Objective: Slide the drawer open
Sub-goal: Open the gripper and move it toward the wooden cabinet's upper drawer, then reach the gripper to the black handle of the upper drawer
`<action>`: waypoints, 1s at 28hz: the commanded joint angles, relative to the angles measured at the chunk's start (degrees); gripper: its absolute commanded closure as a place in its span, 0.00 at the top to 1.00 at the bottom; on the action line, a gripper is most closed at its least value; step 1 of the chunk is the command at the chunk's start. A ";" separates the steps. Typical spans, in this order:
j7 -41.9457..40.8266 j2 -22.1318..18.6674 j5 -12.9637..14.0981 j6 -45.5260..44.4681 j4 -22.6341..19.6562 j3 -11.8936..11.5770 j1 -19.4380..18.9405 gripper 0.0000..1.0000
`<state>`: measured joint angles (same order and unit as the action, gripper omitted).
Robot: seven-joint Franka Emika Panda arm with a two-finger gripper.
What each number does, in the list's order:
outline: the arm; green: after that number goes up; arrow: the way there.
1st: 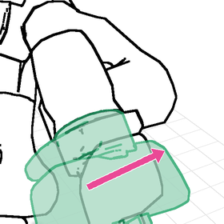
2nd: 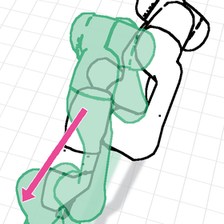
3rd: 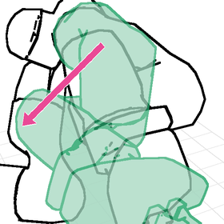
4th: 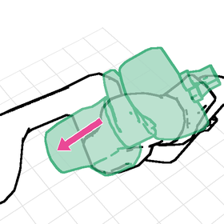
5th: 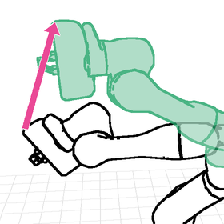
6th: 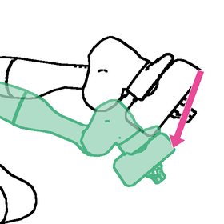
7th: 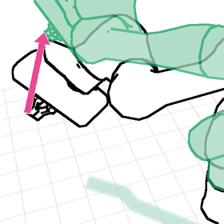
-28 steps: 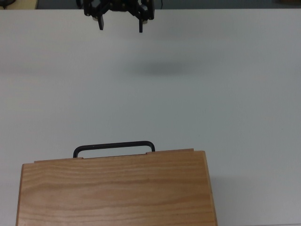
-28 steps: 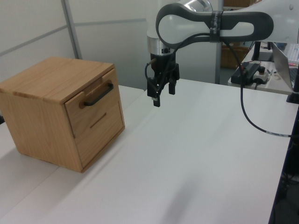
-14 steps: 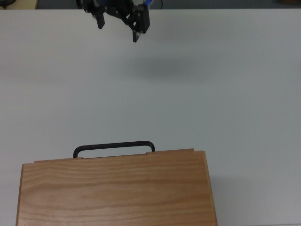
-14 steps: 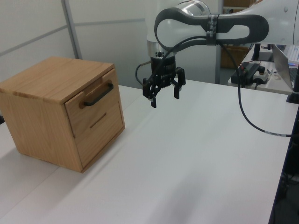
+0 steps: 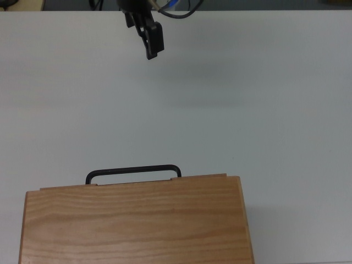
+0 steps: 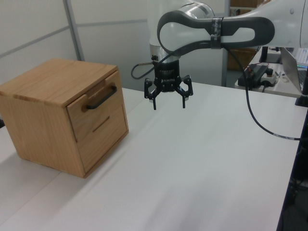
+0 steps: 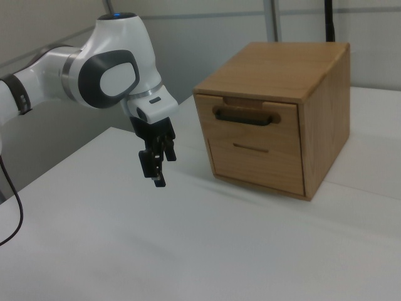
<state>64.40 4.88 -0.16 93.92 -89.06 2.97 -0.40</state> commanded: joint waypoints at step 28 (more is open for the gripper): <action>28.50 8.47 0.69 50.36 -3.85 -0.25 -0.48 1.00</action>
<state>91.66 11.60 -0.15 136.82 -93.00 2.99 -0.49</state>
